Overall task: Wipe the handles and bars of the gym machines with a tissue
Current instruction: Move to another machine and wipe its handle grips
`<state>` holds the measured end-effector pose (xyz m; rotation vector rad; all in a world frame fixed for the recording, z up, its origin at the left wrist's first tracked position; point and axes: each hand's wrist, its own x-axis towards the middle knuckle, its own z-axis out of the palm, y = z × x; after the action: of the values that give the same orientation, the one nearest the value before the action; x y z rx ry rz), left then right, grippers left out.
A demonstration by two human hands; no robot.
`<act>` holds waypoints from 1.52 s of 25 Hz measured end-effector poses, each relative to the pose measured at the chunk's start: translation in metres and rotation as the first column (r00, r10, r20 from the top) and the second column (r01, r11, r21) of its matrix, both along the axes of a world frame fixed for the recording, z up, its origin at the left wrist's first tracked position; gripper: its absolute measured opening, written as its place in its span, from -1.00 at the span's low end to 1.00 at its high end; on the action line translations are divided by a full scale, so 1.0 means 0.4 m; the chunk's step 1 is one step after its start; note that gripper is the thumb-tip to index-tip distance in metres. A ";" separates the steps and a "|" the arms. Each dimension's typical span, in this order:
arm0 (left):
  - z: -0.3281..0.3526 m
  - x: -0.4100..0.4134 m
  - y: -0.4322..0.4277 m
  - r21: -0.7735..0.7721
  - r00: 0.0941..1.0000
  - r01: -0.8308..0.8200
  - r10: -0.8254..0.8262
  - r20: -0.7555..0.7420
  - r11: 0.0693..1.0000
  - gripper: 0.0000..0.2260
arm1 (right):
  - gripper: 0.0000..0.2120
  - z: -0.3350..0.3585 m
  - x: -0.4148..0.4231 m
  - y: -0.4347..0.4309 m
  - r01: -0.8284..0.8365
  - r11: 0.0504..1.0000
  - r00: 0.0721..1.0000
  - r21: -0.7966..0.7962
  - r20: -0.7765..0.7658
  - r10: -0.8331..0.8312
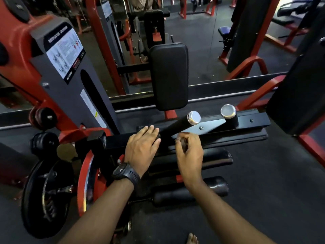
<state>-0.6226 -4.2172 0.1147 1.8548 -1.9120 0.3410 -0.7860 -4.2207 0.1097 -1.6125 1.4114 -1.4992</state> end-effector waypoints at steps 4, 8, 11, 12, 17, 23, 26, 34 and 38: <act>-0.049 0.032 -0.055 0.066 0.995 0.067 -0.072 0.073 0.996 -0.64 | -0.77 -0.047 -0.004 -0.012 -0.088 0.967 0.947 -0.238 -0.321 0.008; -0.070 0.059 -0.088 -0.004 0.977 0.153 -0.151 0.153 0.988 -0.58 | -0.71 -0.052 0.019 -0.034 -0.191 0.890 0.709 -0.415 -0.685 -0.168; -0.091 0.088 -0.104 -0.041 0.961 0.255 -0.248 0.121 0.966 -0.59 | -0.73 -0.029 0.019 -0.056 -0.315 0.814 0.473 -0.488 -0.824 -0.311; -0.096 0.096 -0.108 -0.045 0.954 0.286 -0.281 0.104 0.957 -0.60 | -0.73 -0.019 0.027 -0.055 -0.342 0.797 0.422 -0.498 -0.839 -0.344; -0.112 0.125 -0.124 -0.104 0.916 0.401 -0.399 0.043 0.910 -0.59 | -0.62 0.009 0.097 -0.052 -0.405 0.867 0.086 -0.290 -0.956 -0.279; -0.129 0.141 -0.130 -0.130 0.891 0.448 -0.454 -0.022 0.885 -0.62 | -0.75 0.059 0.156 -0.026 -0.170 0.906 0.228 -0.388 -0.910 -0.347; -0.129 0.145 -0.134 -0.126 0.876 0.466 -0.477 -0.075 0.876 -0.66 | -0.76 0.091 0.126 -0.041 -0.162 0.922 0.192 -0.352 -0.928 -0.321; -0.115 0.141 -0.146 -0.114 0.858 0.487 -0.499 -0.121 0.866 -0.63 | -0.78 0.123 0.150 -0.037 -0.070 0.948 0.144 -0.311 -0.943 -0.299; -0.111 0.142 -0.138 -0.108 0.860 0.488 -0.498 -0.111 0.866 -0.62 | -0.54 0.119 0.133 -0.002 -0.012 0.936 0.191 -0.352 -0.920 -0.343</act>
<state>-0.5658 -4.2724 0.0703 1.2357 -2.1545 0.1103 -0.7327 -4.2216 0.1574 -2.9920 2.0936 -0.5732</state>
